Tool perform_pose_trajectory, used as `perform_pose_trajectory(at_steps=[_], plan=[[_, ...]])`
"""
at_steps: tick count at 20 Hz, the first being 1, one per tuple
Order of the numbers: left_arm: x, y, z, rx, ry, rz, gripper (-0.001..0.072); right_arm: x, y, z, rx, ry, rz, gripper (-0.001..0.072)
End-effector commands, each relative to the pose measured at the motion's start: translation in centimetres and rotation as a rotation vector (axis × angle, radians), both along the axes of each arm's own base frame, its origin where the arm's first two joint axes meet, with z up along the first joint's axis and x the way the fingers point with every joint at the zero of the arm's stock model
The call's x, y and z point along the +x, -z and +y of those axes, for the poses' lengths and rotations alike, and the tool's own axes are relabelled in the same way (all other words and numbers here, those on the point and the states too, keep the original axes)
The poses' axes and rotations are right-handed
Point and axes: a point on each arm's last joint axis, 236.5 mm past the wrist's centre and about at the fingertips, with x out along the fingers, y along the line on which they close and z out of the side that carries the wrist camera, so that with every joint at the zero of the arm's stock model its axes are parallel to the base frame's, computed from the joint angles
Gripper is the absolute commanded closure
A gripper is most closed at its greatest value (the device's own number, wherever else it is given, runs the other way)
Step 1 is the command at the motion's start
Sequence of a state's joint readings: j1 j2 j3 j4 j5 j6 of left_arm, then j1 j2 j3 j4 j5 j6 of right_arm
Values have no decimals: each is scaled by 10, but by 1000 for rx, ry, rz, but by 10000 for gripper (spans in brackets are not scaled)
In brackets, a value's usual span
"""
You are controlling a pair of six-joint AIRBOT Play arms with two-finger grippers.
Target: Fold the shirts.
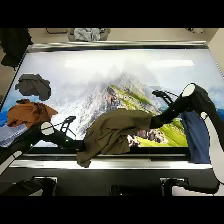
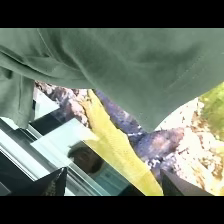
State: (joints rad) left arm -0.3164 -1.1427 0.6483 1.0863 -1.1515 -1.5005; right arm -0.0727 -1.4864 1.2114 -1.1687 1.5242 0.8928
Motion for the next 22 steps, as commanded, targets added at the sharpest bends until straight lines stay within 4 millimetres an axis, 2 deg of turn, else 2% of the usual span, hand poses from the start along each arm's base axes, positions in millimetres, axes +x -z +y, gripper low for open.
perform_pose_trajectory(at_steps=[1, 2, 3, 5, 6, 8, 12, 15, 17, 18, 20, 21, 22], plan=[[-5, 13, -5, -7, 23, 12, 44, -4, 13, 2, 5, 7, 6, 8], [-6, 14, -5, -7, 30, 17, 50, -7, 17, 3, 10, 8, 13, 8], [-6, 16, -6, -7, 32, 20, 102, -9, 22, 3, 10, 13, 15, 8], [-5, 16, -11, -16, 30, 11, 493, -8, 32, 4, 7, 30, 2, 9], [-2, 16, -14, -22, 24, -1, 580, -5, 36, 6, 15, 48, -11, 11], [-1, 16, -15, -29, 55, -18, 679, 5, 42, 17, 56, 93, -33, 13], [0, 14, -15, -33, 63, -30, 680, 22, 57, 35, 139, 181, -29, 14], [5, 13, -16, -37, 55, -46, 679, 20, 72, 39, 152, 197, 21, 19], [7, 13, -16, -38, 51, -55, 679, 18, 81, 38, 146, 224, 52, 133], [8, 13, -16, -37, 48, -61, 679, 18, 83, 38, 142, 238, 62, 160], [10, 13, -17, -38, 45, -68, 679, 17, 88, 38, 139, 253, 85, 164], [10, 14, -17, -38, 45, -68, 679, 16, 89, 38, 138, 254, 87, 189], [10, 13, -17, -38, 45, -68, 679, 17, 89, 38, 138, 253, 86, 255]])
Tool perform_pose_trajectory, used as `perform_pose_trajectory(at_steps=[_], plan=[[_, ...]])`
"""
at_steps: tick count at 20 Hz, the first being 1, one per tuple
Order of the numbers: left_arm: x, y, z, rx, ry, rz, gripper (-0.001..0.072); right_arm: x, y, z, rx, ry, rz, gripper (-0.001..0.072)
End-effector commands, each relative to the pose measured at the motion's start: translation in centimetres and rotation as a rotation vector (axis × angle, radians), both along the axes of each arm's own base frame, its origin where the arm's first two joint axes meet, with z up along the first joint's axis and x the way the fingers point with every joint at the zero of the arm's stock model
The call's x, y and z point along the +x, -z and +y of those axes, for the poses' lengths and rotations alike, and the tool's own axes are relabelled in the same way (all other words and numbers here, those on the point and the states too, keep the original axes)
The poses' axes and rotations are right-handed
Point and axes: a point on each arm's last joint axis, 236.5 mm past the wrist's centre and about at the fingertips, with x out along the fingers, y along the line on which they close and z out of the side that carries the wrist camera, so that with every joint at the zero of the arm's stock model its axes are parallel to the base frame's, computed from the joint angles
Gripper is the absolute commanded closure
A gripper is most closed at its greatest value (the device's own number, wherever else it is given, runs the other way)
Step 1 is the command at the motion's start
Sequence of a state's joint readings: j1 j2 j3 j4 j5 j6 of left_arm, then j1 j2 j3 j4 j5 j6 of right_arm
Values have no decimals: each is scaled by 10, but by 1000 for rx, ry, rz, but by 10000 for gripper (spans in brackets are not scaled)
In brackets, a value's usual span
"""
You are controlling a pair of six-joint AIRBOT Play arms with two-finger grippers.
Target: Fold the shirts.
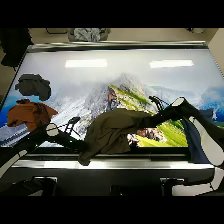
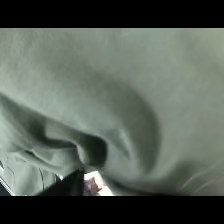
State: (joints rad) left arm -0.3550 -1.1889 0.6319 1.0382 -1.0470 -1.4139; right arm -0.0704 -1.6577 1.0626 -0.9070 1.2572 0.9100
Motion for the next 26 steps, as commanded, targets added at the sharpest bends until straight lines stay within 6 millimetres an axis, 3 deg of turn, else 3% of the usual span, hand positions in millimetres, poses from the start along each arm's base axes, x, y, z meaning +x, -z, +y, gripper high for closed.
perform_pose_trajectory(at_steps=[1, 2, 3, 7, 8, 10, 12, 14, 15, 16, 17, 19, 21, 22, 24, 26], plan=[[3, 0, 0, -1, -4, -10, 679, 0, 12, -8, -42, 6, 10, 445], [3, 0, 0, -1, -4, -11, 679, 0, 12, -7, -42, 6, 11, 591], [3, 0, 0, -1, -4, -11, 680, 0, 12, -7, -42, 5, 10, 669], [7, -4, -2, -5, -2, -25, 680, 4, 4, -8, -36, -46, -53, 671], [16, -11, -3, -5, 4, -58, 681, 10, -6, -9, -37, -57, -99, 671], [54, -50, -8, -24, 16, -204, 681, 35, -46, -14, -64, -86, -247, 671], [112, -132, -10, -65, -7, -448, 681, 70, -120, -18, -99, -106, -491, 671], [163, -251, 9, -89, -81, -747, 681, 101, -234, -32, -203, -92, -819, 671], [178, -316, 26, -91, -134, -897, 681, 107, -296, -44, -281, -69, -987, 670], [182, -392, 50, -88, -196, -1068, 681, 104, -363, -59, -372, -26, -1155, 670], [177, -451, 71, -88, -255, -1200, 681, 89, -432, -76, -466, 43, -1318, 670], [145, -546, 105, -108, -367, -1407, 681, 35, -542, -101, -588, 202, -1567, 670], [107, -596, 115, -151, -422, -1521, 681, -23, -602, -105, -605, 294, -1726, 670], [92, -607, 113, -173, -418, -1551, 681, -45, -616, -103, -600, 314, -1774, 670], [63, -622, 106, -217, -399, -1594, 681, -74, -628, -101, -579, 346, -1807, 670], [42, -633, 106, -235, -395, -1635, 681, -89, -636, -100, -568, 364, -1834, 670]])
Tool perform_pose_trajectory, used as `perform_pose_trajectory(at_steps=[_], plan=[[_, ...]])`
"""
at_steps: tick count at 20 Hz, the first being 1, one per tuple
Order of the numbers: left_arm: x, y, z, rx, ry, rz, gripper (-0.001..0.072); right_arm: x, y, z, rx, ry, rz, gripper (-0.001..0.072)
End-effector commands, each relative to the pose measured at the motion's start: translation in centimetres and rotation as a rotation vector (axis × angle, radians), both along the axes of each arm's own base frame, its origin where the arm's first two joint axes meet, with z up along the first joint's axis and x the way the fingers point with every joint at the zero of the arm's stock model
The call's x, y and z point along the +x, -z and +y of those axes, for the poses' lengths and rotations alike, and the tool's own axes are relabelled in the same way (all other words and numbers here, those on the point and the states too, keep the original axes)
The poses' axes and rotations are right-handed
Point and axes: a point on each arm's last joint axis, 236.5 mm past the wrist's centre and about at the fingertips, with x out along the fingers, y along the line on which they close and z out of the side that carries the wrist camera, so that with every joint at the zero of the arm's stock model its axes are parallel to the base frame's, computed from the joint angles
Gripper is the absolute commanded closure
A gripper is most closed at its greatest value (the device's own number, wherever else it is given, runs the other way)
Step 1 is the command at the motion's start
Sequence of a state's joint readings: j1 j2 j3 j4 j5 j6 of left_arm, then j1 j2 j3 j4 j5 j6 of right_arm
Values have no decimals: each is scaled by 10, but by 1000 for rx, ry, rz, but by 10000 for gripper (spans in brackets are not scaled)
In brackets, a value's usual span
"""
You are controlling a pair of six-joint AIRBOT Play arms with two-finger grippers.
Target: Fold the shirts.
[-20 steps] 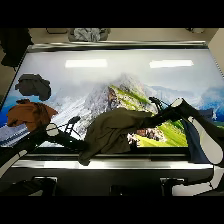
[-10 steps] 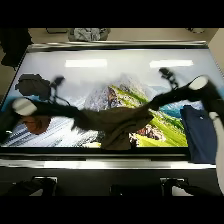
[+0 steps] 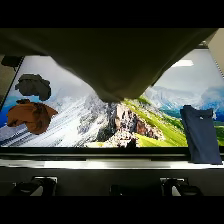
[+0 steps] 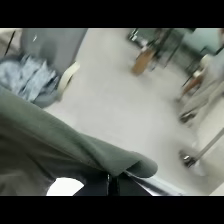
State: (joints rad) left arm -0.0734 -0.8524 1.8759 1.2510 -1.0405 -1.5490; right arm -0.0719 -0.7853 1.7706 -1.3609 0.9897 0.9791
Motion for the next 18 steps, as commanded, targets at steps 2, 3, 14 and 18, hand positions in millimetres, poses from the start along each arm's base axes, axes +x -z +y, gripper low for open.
perform_pose_trajectory(at_steps=[2, 3, 14, 18], plan=[[-47, -33, 6, -17, -8, -104, 681, -48, -37, -5, 18, 34, -132, 670], [-45, -26, 6, -5, -10, -78, 681, -44, -35, -5, 18, 34, -123, 670], [154, 167, -5, 100, -12, 439, 680, 182, 157, -21, 57, 39, 408, 670], [243, 309, -8, 116, -16, 699, 680, 290, 297, -21, 151, 30, 575, 669]])
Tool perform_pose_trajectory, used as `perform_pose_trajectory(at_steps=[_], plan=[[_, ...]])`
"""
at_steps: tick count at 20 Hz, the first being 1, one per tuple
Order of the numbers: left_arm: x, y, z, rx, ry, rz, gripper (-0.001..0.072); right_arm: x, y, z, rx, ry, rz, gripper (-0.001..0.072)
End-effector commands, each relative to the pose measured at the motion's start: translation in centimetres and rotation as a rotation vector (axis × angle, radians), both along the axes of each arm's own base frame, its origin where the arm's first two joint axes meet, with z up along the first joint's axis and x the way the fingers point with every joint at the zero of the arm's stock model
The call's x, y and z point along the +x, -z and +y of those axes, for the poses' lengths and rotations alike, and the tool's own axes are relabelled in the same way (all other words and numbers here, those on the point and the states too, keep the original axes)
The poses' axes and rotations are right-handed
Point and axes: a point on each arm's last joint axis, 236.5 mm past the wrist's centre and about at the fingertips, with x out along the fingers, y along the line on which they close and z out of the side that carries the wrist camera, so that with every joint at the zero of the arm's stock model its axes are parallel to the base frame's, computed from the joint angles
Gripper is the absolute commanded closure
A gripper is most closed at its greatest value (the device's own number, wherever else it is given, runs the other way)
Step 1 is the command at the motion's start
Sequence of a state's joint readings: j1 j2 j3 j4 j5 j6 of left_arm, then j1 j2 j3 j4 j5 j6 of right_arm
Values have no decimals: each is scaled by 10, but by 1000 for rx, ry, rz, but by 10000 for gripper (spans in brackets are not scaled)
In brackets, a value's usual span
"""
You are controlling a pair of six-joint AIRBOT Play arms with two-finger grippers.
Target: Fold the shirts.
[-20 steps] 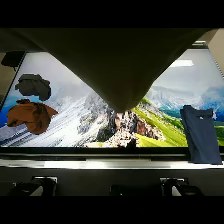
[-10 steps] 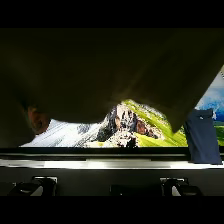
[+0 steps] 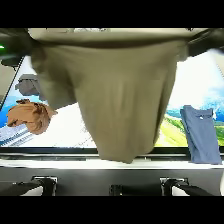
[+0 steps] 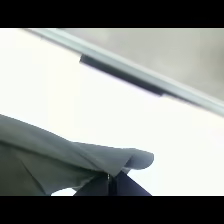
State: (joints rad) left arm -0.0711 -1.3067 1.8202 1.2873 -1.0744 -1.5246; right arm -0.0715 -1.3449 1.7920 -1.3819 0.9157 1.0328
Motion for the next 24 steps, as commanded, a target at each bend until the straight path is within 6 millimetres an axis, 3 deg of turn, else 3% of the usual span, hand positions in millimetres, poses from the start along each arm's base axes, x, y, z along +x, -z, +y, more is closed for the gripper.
perform_pose_trajectory(at_steps=[1, 3, 5, 7, 9, 10, 12, 13, 15, 16, 17, 18, 21, 23, 24], plan=[[64, 133, -2, 25, -5, 235, 680, 80, 127, 6, 120, 6, 145, 669], [76, 205, -4, 33, 2, 377, 680, 95, 192, 21, 256, 8, 264, 669], [76, 260, -7, 35, 11, 496, 680, 94, 242, 39, 350, -10, 386, 669], [74, 295, -7, 41, 15, 568, 680, 85, 279, 54, 417, -31, 497, 669], [73, 312, -7, 43, 16, 604, 680, 75, 297, 60, 431, -46, 568, 669], [73, 316, -7, 44, 17, 610, 680, 71, 299, 62, 429, -54, 588, 632], [73, 317, -7, 45, 16, 611, 680, 58, 290, 63, 415, -85, 619, 165], [73, 317, -7, 50, 22, 609, 680, 47, 280, 63, 372, -140, 631, 101], [73, 317, -7, 68, 43, 599, 678, 25, 259, 46, 299, -181, 657, 101], [73, 317, -7, 76, 53, 595, 638, 14, 249, 34, 286, -174, 673, 100], [72, 315, -6, 86, 61, 595, 351, 0, 238, 21, 286, -167, 695, 100], [69, 313, -2, 100, 62, 605, 2, -13, 228, 8, 292, -160, 718, 100], [49, 300, 34, 148, 40, 682, -6, -70, 215, -31, 290, -121, 863, 101], [15, 304, 51, 99, 1, 835, -6, -110, 224, -47, 263, -77, 1007, 102], [-3, 312, 48, 67, 25, 911, -6, -125, 231, -48, 255, -67, 1056, 102]])
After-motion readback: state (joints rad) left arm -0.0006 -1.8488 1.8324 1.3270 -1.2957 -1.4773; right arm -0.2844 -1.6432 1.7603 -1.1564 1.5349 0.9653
